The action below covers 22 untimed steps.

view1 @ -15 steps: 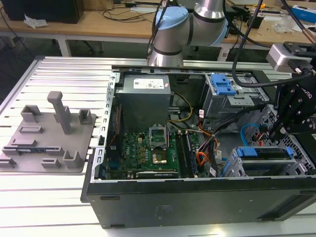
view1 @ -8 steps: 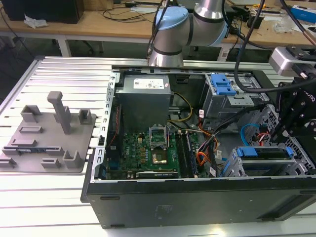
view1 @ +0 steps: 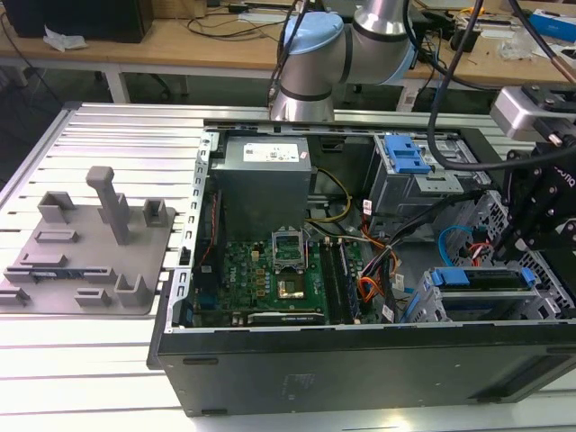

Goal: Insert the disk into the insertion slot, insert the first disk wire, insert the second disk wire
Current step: 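Insert the first disk wire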

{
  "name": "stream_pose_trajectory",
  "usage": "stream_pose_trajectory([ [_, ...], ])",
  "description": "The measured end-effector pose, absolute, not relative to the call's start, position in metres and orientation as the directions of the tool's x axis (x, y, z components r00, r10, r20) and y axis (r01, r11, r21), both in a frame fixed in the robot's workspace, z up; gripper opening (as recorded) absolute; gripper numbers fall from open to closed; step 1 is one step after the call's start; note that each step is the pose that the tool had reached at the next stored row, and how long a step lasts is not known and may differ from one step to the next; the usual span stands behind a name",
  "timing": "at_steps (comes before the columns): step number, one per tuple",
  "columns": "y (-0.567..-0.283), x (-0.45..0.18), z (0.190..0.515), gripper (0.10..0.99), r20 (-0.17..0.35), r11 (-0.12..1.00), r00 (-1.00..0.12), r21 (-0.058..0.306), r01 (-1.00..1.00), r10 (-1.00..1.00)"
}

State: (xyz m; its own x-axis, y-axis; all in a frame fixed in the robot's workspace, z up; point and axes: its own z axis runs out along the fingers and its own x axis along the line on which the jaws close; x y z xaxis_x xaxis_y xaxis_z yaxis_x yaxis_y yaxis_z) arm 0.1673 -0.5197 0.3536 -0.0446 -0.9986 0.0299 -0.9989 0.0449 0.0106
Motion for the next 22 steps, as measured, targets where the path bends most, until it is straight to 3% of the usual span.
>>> stream_pose_trajectory([
  [22,-0.5289,0.1673,0.3512,0.165,0.03,0.045,-0.045,0.011,-0.999,-0.999],
])
